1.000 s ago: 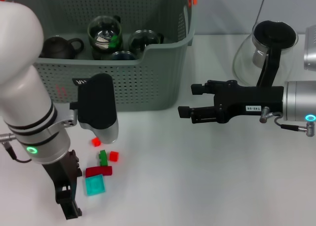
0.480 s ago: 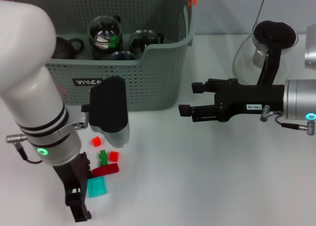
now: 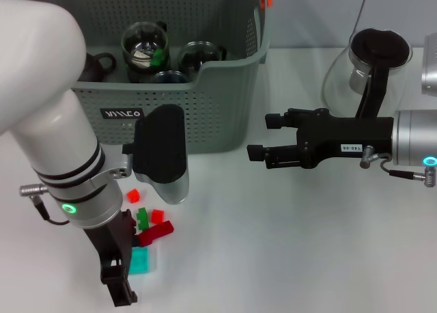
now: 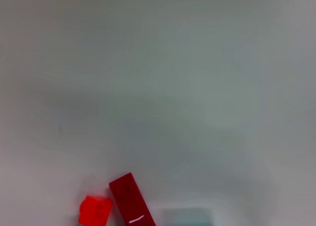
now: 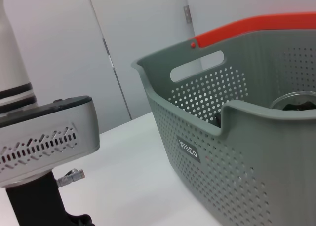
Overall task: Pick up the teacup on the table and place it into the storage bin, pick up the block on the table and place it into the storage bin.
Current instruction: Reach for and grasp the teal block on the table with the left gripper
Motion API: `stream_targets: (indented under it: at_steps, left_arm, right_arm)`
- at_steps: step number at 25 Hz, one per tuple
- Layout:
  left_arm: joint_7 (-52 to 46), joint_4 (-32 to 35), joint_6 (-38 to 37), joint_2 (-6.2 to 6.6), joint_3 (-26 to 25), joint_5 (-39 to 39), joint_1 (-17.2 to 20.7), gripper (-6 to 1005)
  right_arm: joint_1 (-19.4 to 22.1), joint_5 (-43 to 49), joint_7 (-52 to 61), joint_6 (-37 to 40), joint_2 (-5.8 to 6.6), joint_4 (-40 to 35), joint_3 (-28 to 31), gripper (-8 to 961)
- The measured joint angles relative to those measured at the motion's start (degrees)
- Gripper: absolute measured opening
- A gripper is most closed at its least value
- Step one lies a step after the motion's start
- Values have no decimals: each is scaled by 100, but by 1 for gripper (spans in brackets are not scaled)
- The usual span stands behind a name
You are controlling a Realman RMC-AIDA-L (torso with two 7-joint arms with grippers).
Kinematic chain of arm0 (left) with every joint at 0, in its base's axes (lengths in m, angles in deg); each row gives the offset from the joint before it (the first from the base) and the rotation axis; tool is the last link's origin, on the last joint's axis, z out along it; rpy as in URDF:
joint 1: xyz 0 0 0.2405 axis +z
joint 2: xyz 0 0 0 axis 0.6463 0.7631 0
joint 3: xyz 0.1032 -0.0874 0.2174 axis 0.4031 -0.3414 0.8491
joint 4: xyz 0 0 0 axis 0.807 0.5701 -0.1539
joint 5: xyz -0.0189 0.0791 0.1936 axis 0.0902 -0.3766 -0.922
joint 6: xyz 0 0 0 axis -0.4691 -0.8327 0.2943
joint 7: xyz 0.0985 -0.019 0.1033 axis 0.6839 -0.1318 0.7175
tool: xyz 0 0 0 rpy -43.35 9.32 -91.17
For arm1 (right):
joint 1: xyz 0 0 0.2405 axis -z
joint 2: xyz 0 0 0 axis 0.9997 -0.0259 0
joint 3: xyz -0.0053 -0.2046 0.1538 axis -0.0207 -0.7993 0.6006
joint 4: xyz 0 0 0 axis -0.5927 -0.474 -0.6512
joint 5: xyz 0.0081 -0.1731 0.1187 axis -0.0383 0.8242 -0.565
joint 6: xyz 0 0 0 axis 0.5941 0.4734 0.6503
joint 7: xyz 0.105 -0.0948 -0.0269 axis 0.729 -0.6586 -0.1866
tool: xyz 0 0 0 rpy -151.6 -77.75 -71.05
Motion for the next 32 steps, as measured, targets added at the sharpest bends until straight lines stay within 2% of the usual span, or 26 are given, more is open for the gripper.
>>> stream_targets:
  at_steps: [18, 31, 32]
  left_arm:
    - [60, -35, 186, 8, 150, 8, 30, 933]
    - [52, -98, 387, 23, 198, -61, 36, 825]
    - [32, -111, 401, 25, 197, -78, 24, 794]
  right_arm:
    - [-2, 0, 0, -3, 0, -9, 69, 914]
    - [-12, 1, 0, -2, 0, -8, 78, 915]
    - [-17, 1, 0, -2, 2, -8, 79, 915]
